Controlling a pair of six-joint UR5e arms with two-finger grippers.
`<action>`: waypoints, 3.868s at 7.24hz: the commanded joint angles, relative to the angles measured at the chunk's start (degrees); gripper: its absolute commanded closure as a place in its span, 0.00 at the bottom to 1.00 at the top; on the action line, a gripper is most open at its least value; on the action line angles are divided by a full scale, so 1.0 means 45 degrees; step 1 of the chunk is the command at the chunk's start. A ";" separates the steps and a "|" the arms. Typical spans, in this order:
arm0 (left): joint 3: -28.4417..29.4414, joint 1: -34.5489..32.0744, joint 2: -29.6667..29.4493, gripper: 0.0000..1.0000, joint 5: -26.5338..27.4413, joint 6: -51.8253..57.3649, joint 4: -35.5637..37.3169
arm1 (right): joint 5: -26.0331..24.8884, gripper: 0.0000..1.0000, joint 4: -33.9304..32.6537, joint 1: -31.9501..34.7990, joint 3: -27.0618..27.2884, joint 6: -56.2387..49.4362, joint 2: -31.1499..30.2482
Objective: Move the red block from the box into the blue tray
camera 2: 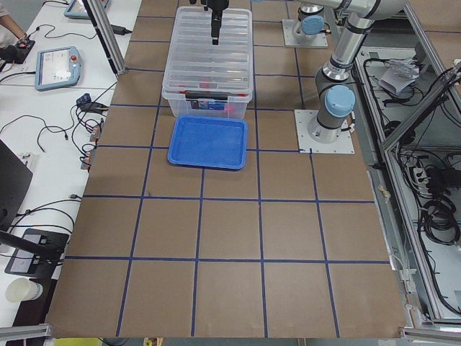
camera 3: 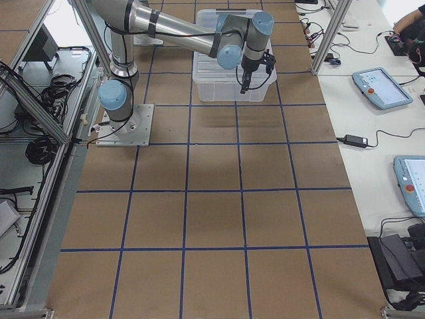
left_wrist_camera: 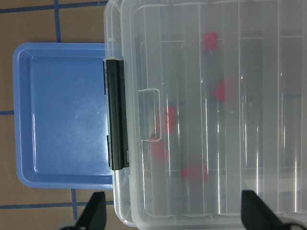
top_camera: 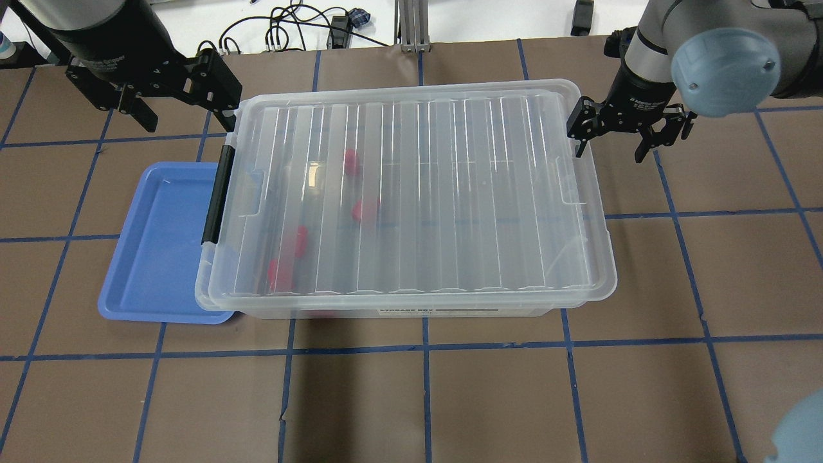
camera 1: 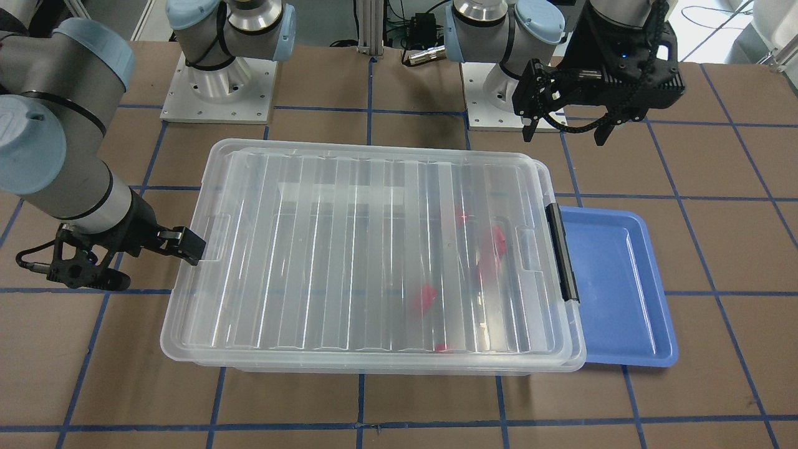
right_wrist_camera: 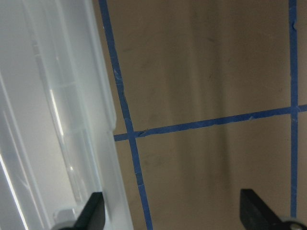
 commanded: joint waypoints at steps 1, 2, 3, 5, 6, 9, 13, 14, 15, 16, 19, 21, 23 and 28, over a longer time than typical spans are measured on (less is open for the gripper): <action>0.0001 0.0000 -0.0064 0.00 -0.0017 0.0000 0.0125 | -0.0030 0.00 0.0000 -0.0027 -0.0017 -0.0229 0.0051; -0.0018 0.0000 -0.0026 0.00 -0.0018 0.0000 0.0145 | -0.0049 0.00 -0.0019 -0.0046 0.0002 -0.0269 0.0089; -0.0019 0.0000 -0.0045 0.00 -0.0018 0.0000 0.0145 | -0.0050 0.00 -0.0194 -0.0046 0.0003 -0.0308 0.0186; -0.0018 0.0000 -0.0046 0.00 0.0060 0.0000 0.0243 | -0.0398 0.00 -0.0547 -0.0259 -0.0036 -0.0737 0.0246; 0.0001 0.0000 -0.0026 0.00 0.0022 0.0000 0.0243 | -0.0575 0.00 -0.0528 -0.0532 -0.0075 -0.1163 0.0246; 0.0001 0.0000 0.0013 0.00 0.0041 -0.0019 0.0048 | -0.0597 0.00 -0.0547 -0.1293 -0.0193 -0.2217 0.0265; -0.0194 -0.0019 0.0072 0.00 -0.0018 -0.0020 -0.0304 | -0.0655 0.00 -0.0547 -0.2486 -0.0271 -0.4016 0.0246; -0.0214 -0.0019 0.0072 0.00 -0.0037 -0.0020 -0.0304 | -0.0636 0.00 -0.0566 -0.2778 -0.0271 -0.4406 0.0246; -0.0214 -0.0019 -0.0044 0.00 -0.0037 -0.0078 -0.0304 | -0.0655 0.00 -0.0566 -0.2916 -0.0271 -0.4622 0.0246; -0.0233 -0.0019 -0.0123 0.00 -0.0037 -0.0194 -0.0304 | -0.0887 0.00 -0.0566 -0.2956 -0.0290 -0.4702 0.0246; -0.0233 -0.0175 -0.0162 0.00 -0.0018 -0.0195 -0.0285 | -0.1006 0.00 -0.0916 -0.2995 -0.0232 -0.4917 0.0265; -0.0233 -0.0175 -0.0162 0.00 -0.0018 -0.0195 -0.0265 | -0.1123 0.00 -0.0918 -0.3093 -0.0252 -0.5171 0.0265; -0.0253 -0.0195 -0.0104 0.00 0.0138 0.0019 -0.0323 | -0.1144 0.00 -0.1015 -0.3113 -0.0271 -0.5133 0.0246; -0.1419 -0.0409 -0.1310 0.00 -0.0327 -0.0057 0.1366 | -0.1144 0.00 -0.0356 -0.3055 -0.0291 -0.4977 -0.0880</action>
